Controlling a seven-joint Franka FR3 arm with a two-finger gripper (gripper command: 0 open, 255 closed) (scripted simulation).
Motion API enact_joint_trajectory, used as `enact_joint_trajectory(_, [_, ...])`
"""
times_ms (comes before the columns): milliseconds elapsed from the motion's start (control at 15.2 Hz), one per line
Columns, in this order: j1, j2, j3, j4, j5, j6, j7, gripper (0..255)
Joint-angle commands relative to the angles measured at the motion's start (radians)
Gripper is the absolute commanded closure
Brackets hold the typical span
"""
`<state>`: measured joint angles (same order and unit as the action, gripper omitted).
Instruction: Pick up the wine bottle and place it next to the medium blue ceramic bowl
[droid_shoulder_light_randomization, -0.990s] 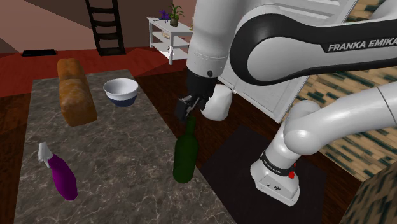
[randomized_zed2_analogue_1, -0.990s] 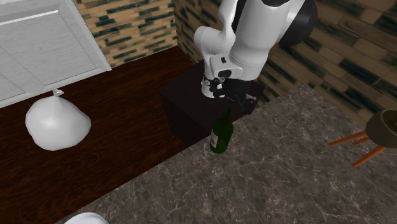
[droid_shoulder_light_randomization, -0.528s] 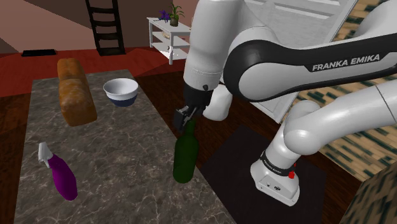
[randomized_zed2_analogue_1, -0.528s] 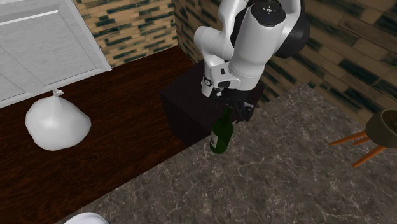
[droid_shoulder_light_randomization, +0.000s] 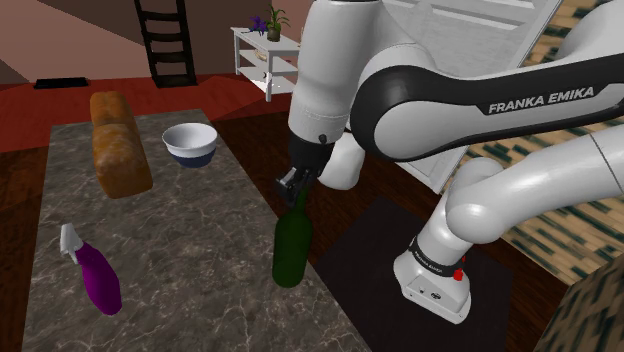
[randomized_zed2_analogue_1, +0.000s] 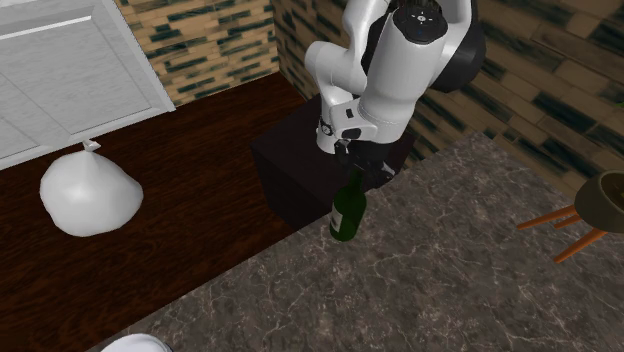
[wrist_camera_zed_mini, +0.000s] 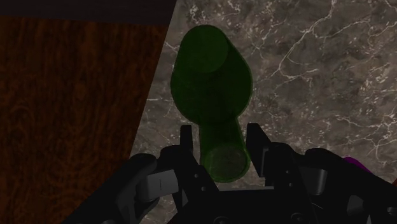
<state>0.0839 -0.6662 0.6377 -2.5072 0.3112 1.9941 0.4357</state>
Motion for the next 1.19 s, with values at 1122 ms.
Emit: enact_joint_trajectory(1122, [-0.007,-0.021,-0.045,0.116,-0.027,-0.137,-0.005,255])
